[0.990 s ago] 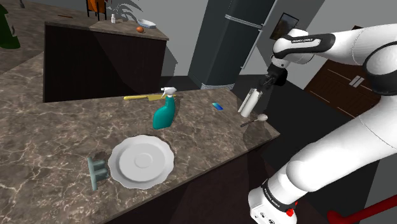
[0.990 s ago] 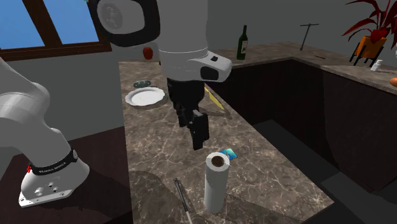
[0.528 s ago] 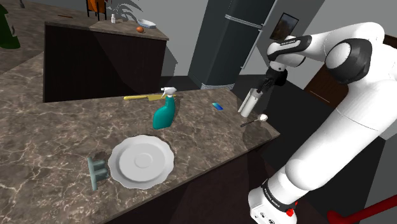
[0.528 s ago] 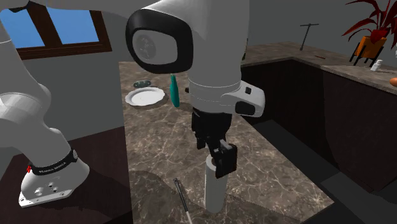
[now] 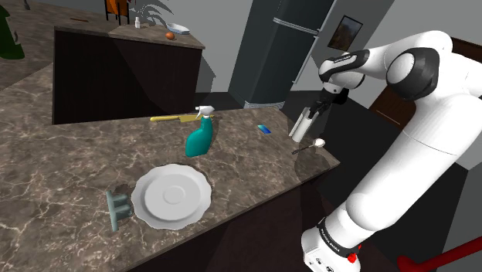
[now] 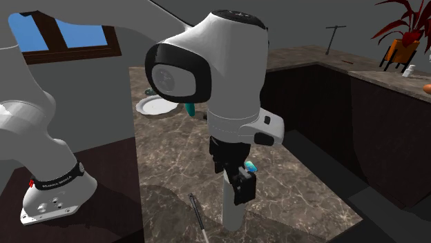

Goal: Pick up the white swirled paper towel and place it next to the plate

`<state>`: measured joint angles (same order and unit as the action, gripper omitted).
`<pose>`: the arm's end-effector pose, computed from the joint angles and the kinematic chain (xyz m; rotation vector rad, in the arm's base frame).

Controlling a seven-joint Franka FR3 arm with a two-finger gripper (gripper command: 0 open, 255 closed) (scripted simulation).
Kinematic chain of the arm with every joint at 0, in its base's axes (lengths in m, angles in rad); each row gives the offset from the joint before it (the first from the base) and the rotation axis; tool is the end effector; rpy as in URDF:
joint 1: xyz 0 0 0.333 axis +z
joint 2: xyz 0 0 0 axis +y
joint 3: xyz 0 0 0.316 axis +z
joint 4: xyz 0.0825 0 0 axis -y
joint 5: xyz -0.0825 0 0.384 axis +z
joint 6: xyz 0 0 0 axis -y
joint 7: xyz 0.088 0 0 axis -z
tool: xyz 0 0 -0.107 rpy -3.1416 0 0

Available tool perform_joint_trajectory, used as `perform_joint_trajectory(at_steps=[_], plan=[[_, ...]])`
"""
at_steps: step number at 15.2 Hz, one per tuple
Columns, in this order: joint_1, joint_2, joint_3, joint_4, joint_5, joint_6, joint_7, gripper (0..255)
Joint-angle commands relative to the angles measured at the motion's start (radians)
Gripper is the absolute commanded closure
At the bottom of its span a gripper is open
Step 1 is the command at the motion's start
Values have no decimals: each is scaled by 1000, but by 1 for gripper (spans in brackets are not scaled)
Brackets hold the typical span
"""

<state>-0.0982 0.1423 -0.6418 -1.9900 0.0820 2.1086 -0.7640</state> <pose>0.4363 -0.3809 0.4062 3.1268 -0.0199 -0.0084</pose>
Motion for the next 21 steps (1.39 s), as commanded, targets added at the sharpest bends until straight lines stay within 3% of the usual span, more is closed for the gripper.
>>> perform_joint_trajectory(at_steps=[1, 6, 7, 16, 21], plan=[[-1, 2, 0, -3, 2, 5, -1, 0], [-1, 2, 0, -3, 2, 5, -1, 0], [-1, 2, 0, -3, 2, 5, -1, 255], [-1, 2, 0, -3, 2, 5, -1, 255], [4, -27, -3, 36, -20, -57, 13, 255]])
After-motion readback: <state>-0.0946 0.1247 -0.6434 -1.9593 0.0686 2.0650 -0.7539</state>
